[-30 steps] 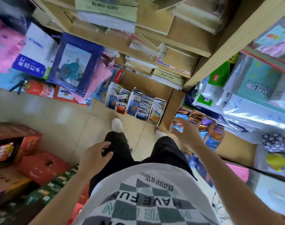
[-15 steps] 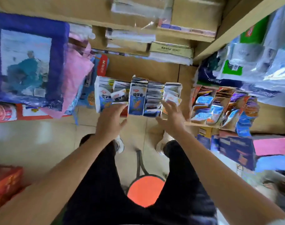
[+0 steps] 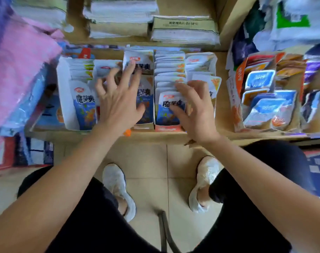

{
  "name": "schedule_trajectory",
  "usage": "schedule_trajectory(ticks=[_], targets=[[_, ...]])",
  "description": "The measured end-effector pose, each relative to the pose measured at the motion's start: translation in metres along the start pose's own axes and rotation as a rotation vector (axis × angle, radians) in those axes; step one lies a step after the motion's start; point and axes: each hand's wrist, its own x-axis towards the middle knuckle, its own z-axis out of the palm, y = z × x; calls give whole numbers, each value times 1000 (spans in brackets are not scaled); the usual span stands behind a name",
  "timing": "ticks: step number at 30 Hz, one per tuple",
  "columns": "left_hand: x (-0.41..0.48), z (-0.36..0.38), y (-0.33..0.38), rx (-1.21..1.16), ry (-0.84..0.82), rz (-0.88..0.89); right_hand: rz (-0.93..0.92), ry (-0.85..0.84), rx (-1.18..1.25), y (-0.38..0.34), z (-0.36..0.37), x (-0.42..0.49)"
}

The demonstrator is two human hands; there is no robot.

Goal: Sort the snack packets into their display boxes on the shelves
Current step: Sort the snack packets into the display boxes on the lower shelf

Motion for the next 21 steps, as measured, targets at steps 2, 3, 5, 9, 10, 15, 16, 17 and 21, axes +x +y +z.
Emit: schedule_trajectory(ticks=[2, 3, 5, 9, 10, 15, 16, 17, 21], targets=[[4, -1, -3, 3, 7, 0, 12, -17, 12, 0, -4, 3], [6, -5, -3, 9, -16, 7, 27, -43, 5, -1, -7, 5], [13, -12, -1, 27, -63, 16, 59, -81, -9, -4, -15, 11], [22, -29, 4, 129, -142, 19, 41, -154, -80, -6, -29, 18], [24, -32, 7, 173, -166, 21, 30, -154, -93, -5, -31, 19], [36, -43, 21, 207, -248, -37, 34, -123, -113, -7, -36, 18], [39, -47, 22, 193, -246, -35, 30, -118, -113, -6, -37, 18], [39, -46, 21, 173, -263, -39, 31, -125, -117, -4, -37, 16], [43, -49, 13, 154, -303, -19, 0, -111, -106, 1, -36, 13]])
